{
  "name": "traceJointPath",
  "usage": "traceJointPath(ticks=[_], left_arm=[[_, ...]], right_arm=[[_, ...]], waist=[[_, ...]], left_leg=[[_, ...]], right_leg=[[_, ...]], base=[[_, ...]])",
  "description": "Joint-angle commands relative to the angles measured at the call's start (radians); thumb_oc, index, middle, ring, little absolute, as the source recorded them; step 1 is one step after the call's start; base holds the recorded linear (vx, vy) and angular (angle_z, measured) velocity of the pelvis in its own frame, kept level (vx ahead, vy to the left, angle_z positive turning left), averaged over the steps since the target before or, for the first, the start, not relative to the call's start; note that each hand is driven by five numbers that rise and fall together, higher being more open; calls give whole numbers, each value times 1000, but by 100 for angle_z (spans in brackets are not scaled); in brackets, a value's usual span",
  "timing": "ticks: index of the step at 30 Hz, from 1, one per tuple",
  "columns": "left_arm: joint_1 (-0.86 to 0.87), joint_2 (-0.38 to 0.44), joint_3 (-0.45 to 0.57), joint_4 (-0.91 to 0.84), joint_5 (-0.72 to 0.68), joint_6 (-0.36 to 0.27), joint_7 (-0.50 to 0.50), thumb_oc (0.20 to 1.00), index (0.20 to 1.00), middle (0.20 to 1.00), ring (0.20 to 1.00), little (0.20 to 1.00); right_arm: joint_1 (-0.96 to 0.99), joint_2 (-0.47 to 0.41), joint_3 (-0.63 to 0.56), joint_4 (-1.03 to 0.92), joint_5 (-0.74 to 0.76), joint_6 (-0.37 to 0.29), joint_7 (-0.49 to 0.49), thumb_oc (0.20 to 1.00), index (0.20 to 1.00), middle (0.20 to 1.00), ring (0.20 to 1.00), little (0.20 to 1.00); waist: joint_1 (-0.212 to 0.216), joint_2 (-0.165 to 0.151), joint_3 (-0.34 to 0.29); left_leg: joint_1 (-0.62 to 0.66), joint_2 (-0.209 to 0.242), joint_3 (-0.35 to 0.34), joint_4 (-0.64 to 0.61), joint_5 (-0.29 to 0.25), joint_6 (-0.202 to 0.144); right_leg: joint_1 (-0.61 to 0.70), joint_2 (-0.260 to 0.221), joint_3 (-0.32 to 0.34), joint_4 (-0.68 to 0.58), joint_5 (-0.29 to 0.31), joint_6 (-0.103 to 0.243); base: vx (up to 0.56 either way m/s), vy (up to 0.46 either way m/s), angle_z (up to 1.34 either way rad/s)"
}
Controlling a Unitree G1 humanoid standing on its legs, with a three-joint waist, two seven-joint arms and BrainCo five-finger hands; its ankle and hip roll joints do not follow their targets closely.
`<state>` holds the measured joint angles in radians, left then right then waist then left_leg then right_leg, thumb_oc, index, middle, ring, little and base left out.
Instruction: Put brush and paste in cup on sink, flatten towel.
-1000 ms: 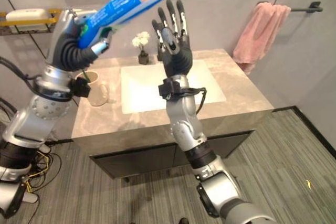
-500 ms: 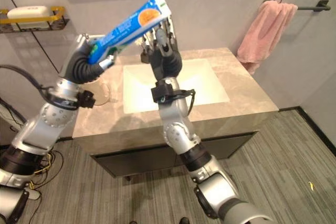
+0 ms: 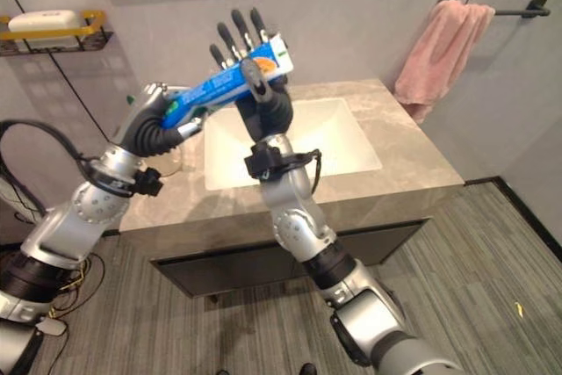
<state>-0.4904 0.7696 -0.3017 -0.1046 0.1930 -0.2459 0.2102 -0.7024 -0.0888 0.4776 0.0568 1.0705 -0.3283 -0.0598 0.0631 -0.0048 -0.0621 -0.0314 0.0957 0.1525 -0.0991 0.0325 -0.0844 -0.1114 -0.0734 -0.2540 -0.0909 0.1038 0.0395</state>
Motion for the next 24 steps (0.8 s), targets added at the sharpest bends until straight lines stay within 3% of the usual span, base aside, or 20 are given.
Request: traceJointPath(ticks=[1, 3, 6, 9, 10, 11, 19, 24], left_arm=[[-76, 76, 10, -3, -24, 0, 18, 200, 200, 200, 200, 200], [-83, 66, 7, 2, -26, 6, 22, 200, 200, 200, 200, 200], [-109, 43, -8, 2, -30, 11, 29, 200, 200, 200, 200, 200], [-116, 24, -11, 2, -32, 13, 38, 200, 200, 200, 200, 200], [-112, 18, -7, 3, -24, 20, 40, 533, 533, 533, 533, 533], [-107, 20, -2, -6, -15, 23, 39, 1000, 1000, 1000, 1000, 1000], [57, 35, 139, -91, 54, 40, 61, 1000, 1000, 1000, 1000, 1000], [174, 146, 303, -197, 97, 28, 76, 1000, 1000, 1000, 1000, 1000]], right_arm=[[-83, 21, -9, -38, -10, 1, 23, 586, 586, 586, 586, 586], [-81, 18, 0, -32, -14, 8, 20, 526, 526, 526, 526, 526], [-78, 16, -1, -38, -18, 11, 14, 200, 200, 200, 200, 200], [-74, 15, -6, -42, -27, 9, 10, 200, 200, 200, 200, 200], [-75, 14, -12, -46, -34, 7, 4, 200, 200, 200, 200, 200], [-76, 13, -18, -48, -40, 5, 2, 200, 200, 200, 200, 200], [-84, 25, -81, -50, -60, -19, -31, 200, 200, 200, 200, 200], [-75, 2, -147, -97, -117, -53, -45, 200, 200, 200, 200, 200]], waist=[[7, -49, 0], [5, -50, 2], [1, -50, 3], [-2, -51, 6], [-2, -50, 6], [0, -50, 7], [28, -49, 16], [81, -46, 23]], left_leg=[[-3, 15, -16, 12, -62, 30], [-3, 15, -16, 12, -60, 30], [-4, 16, -16, 12, -61, 30], [-3, 17, -17, 12, -61, 30], [-3, 16, -18, 12, -61, 31], [-2, 16, -19, 12, -61, 31], [-7, 16, -42, 12, -58, 28], [-31, 10, -104, 12, -45, 15]], right_leg=[[55, -103, -48, 4, -55, 104], [53, -103, -47, 4, -54, 104], [55, -102, -49, 4, -55, 103], [58, -103, -52, 4, -57, 102], [59, -102, -51, 4, -58, 102], [61, -102, -53, 4, -59, 101], [77, -104, -78, 4, -67, 97], [104, -105, -142, 4, -79, 94]], base=[[0, 0, 0], [0, 0, 0], [0, 0, 0], [0, 0, 0], [0, 0, 0], [0, 0, 0], [2, -9, 3], [11, -12, 39]])
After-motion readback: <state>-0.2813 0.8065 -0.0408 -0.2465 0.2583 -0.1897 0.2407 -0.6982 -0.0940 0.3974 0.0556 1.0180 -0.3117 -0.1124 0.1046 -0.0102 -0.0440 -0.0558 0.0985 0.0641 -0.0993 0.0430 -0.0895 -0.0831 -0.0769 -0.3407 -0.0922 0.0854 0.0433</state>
